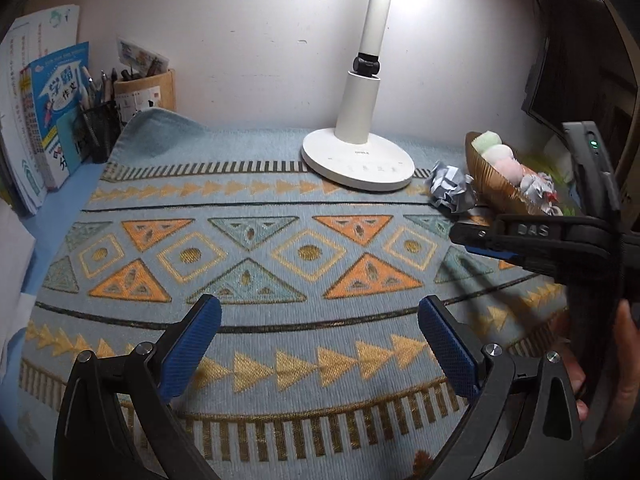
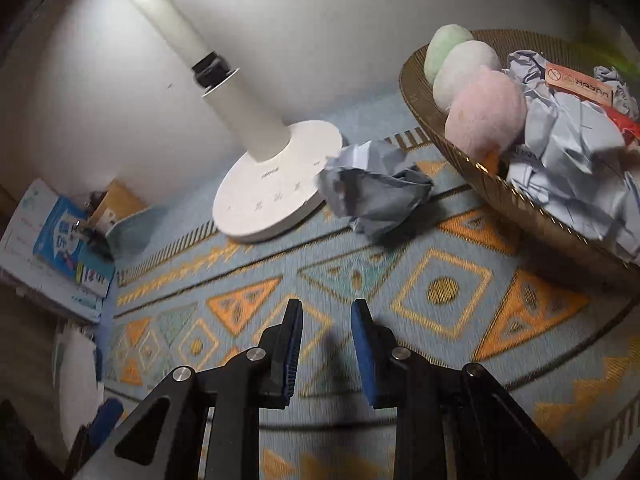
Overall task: Organize objects
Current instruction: 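Withdraw both grippers and move right gripper toward the grey cloth bag, then grasp the grey cloth bag by the lamp base with the right gripper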
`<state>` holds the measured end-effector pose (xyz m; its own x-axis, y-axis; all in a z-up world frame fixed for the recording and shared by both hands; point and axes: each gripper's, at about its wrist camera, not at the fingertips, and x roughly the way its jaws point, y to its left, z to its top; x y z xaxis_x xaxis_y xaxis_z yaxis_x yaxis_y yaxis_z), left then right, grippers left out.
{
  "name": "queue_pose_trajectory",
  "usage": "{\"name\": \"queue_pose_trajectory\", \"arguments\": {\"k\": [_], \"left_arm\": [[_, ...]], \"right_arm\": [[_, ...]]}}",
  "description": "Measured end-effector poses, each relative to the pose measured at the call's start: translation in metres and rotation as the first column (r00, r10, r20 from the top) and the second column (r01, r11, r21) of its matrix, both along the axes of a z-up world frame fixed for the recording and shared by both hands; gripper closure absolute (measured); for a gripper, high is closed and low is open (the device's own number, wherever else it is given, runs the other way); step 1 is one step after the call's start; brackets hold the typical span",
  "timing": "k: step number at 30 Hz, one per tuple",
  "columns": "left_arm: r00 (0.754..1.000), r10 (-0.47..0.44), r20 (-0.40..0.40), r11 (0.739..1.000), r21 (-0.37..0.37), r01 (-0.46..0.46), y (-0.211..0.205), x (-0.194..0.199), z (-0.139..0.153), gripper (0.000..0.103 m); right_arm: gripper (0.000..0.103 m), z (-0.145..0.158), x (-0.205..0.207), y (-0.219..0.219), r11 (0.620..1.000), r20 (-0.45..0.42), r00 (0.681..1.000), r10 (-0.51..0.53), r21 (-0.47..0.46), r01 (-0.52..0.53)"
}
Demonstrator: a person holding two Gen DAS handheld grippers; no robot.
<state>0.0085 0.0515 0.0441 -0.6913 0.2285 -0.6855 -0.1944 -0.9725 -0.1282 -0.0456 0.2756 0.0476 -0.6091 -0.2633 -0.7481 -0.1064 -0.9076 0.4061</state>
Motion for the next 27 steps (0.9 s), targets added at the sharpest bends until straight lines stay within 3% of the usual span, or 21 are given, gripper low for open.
{"name": "queue_pose_trajectory", "arguments": {"k": [5,7,8,11,17,20,22,23,27], "left_arm": [[0.999,0.039,-0.021,0.999,0.026,-0.038,-0.011,0.001,0.003,0.004],[0.998,0.051,-0.034,0.998,0.033,-0.05,-0.014,0.001,0.0,0.004],[0.998,0.056,-0.034,0.998,0.037,-0.055,-0.014,0.0,-0.002,0.004],[0.998,0.063,0.006,0.997,0.035,-0.063,-0.016,-0.005,-0.01,0.004],[0.998,0.065,-0.008,0.996,0.063,-0.064,-0.019,-0.003,-0.008,0.004],[0.999,0.053,-0.012,0.997,0.062,-0.053,-0.017,-0.003,-0.007,0.004],[0.999,0.048,-0.012,0.997,0.064,-0.047,-0.016,-0.002,-0.006,0.004],[0.999,0.045,-0.011,0.997,0.066,-0.044,-0.015,-0.002,-0.006,0.004],[0.999,0.043,-0.001,0.996,0.072,-0.043,-0.016,-0.003,-0.007,0.004]], "right_arm": [[0.073,0.007,0.029,0.005,0.992,-0.021,1.0,-0.001,0.128,0.004],[0.05,0.01,0.025,0.011,0.993,-0.024,0.999,-0.032,0.112,0.035],[0.033,0.013,0.02,0.016,0.994,-0.045,0.997,-0.066,0.089,0.07],[0.013,0.019,-0.001,0.024,0.979,-0.083,0.98,-0.182,0.076,0.188],[0.013,0.002,-0.054,0.035,0.941,-0.036,0.941,-0.337,-0.009,0.337],[0.013,-0.005,-0.074,0.038,0.919,-0.024,0.919,-0.394,-0.004,0.394],[0.019,-0.012,-0.086,0.035,0.916,-0.002,0.917,-0.4,0.048,0.399],[0.036,-0.011,-0.085,0.032,0.91,-0.016,0.912,-0.409,0.072,0.409],[0.042,-0.014,-0.081,0.026,0.926,-0.023,0.933,-0.358,0.119,0.359]]}}
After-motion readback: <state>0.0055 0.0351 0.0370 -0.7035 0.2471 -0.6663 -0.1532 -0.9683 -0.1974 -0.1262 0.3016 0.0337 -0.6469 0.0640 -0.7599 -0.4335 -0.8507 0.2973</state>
